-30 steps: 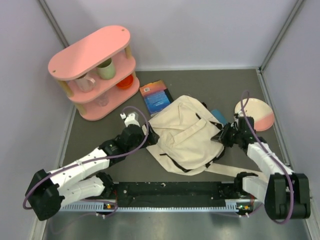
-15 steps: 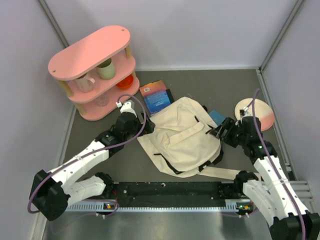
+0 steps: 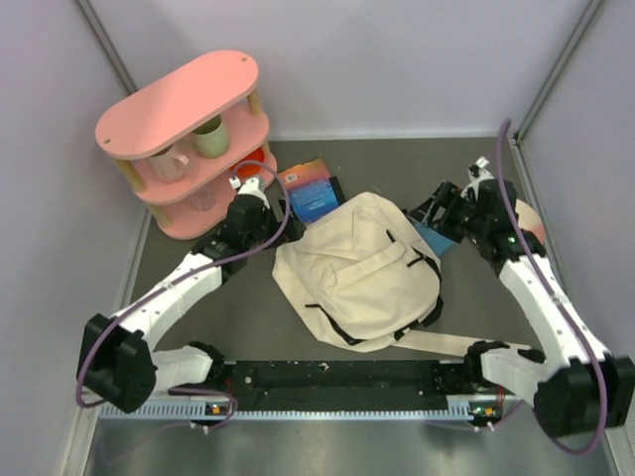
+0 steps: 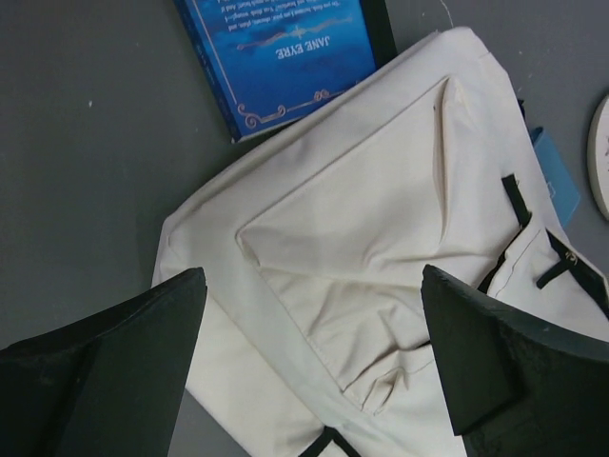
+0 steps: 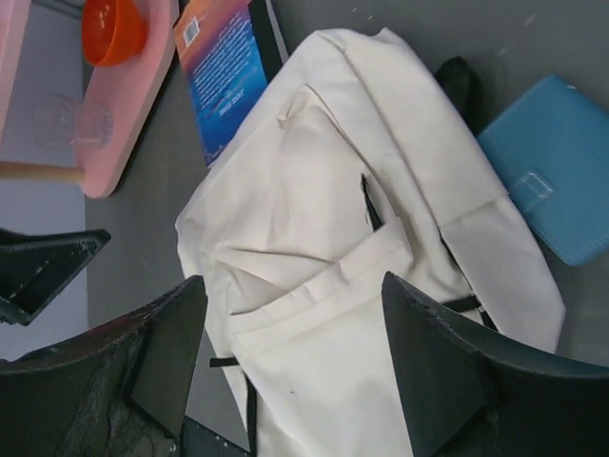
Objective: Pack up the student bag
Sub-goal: Pick up the book from the center of the board.
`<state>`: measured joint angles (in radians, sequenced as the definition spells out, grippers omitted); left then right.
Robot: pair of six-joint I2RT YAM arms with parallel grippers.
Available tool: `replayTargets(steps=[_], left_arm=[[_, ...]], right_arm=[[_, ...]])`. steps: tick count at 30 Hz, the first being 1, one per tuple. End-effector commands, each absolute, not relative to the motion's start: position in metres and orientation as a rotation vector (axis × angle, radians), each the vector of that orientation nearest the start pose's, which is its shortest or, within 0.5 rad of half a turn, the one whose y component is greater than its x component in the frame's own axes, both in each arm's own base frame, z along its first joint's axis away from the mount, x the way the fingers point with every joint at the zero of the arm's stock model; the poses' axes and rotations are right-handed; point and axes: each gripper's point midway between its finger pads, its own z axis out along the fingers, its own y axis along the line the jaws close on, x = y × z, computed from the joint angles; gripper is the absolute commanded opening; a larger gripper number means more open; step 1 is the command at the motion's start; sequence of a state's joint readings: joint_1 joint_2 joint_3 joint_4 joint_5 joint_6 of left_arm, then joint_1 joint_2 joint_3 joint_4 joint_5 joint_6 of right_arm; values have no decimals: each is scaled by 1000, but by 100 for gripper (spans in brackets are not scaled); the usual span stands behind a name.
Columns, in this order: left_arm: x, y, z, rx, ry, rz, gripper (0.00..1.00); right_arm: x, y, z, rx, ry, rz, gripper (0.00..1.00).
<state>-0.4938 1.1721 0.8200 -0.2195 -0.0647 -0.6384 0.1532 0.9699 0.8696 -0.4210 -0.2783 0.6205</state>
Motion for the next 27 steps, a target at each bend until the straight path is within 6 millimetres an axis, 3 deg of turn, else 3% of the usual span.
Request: replayTargets(steps=[1, 5, 6, 7, 9, 11, 13, 14, 15, 16, 17, 18, 20, 25, 27], left_arm=[[352, -195, 189, -154, 2117, -688, 99], [382, -192, 175, -175, 2132, -684, 99], [392, -194, 167, -181, 2153, -674, 99], [398, -193, 162, -185, 2164, -669, 99], [411, -197, 151, -185, 2198, -667, 99], [419, -197, 142, -198, 2225, -683, 98], [429, -200, 130, -224, 2251, -715, 98], [432, -201, 127, -226, 2256, -730, 97], [438, -202, 122, -234, 2258, -739, 97], [442, -201, 119, -248, 2256, -744, 96], [445, -201, 111, -254, 2270, -748, 96], [447, -201, 109, -258, 2273, -749, 96], [457, -202, 107, -261, 2258, -761, 96], [469, -205, 94, -264, 2272, -779, 95], [472, -207, 89, -273, 2278, -796, 95]], right_arm=[[332, 160, 235, 167, 2111, 927, 73], [369, 192, 225, 90, 2134, 972, 73], [379, 202, 235, 62, 2115, 988, 73], [391, 210, 213, 67, 2175, 989, 73], [410, 220, 218, 51, 2167, 1001, 72], [429, 234, 198, 42, 2200, 1006, 72], [446, 248, 206, 19, 2176, 1029, 71], [456, 254, 185, 26, 2216, 1034, 71], [468, 261, 197, 5, 2184, 1052, 70], [474, 269, 191, -7, 2194, 1062, 69], [483, 275, 169, 0, 2233, 1068, 69], [493, 285, 179, -39, 2205, 1107, 69], [509, 299, 167, -56, 2223, 1129, 67], [540, 309, 151, -50, 2209, 1100, 68], [551, 311, 136, -39, 2238, 1092, 68]])
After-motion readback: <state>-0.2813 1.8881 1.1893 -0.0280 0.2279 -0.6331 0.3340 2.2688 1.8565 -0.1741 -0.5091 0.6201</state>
